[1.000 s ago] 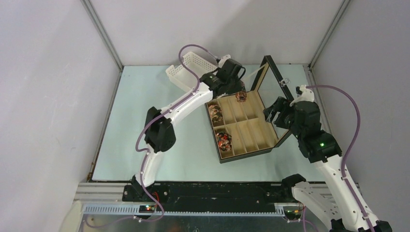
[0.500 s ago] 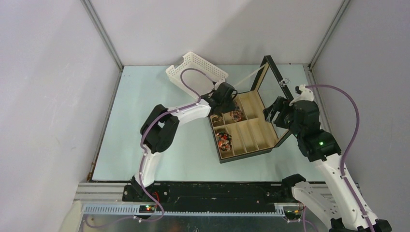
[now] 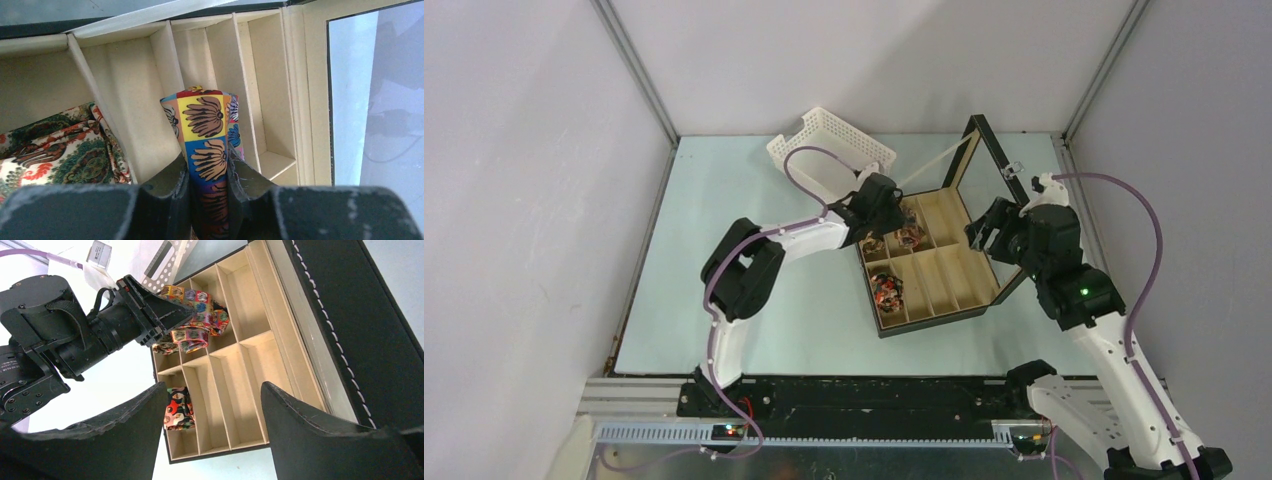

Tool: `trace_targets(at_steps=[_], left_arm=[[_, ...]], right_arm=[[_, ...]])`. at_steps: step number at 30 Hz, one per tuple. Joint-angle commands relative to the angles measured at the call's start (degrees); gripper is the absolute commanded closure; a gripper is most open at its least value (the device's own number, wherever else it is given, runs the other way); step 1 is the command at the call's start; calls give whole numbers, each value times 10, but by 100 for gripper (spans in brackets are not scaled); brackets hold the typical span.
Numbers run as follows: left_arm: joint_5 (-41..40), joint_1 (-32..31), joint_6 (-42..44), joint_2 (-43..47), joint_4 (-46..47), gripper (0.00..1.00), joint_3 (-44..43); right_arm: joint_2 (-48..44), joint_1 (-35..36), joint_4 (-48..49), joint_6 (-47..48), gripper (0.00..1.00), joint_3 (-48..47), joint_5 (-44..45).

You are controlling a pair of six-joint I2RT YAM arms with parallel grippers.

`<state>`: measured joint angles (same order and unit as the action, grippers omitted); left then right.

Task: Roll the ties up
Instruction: Place the tie in the storage box.

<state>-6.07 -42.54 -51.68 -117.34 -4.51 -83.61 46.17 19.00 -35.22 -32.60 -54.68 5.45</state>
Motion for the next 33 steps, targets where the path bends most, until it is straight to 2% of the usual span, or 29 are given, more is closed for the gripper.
trace_targets(at_steps=[1, 23, 33], left_arm=[[-3, 15, -6, 47, 22, 100, 20], [-3, 23, -13, 64, 42, 100, 95], [0, 24, -13, 51, 42, 100, 96]], right_arm=[[3, -1, 24, -7, 29, -1, -7], [13, 12, 30, -14, 29, -1, -5], [14, 20, 32, -15, 29, -1, 4]])
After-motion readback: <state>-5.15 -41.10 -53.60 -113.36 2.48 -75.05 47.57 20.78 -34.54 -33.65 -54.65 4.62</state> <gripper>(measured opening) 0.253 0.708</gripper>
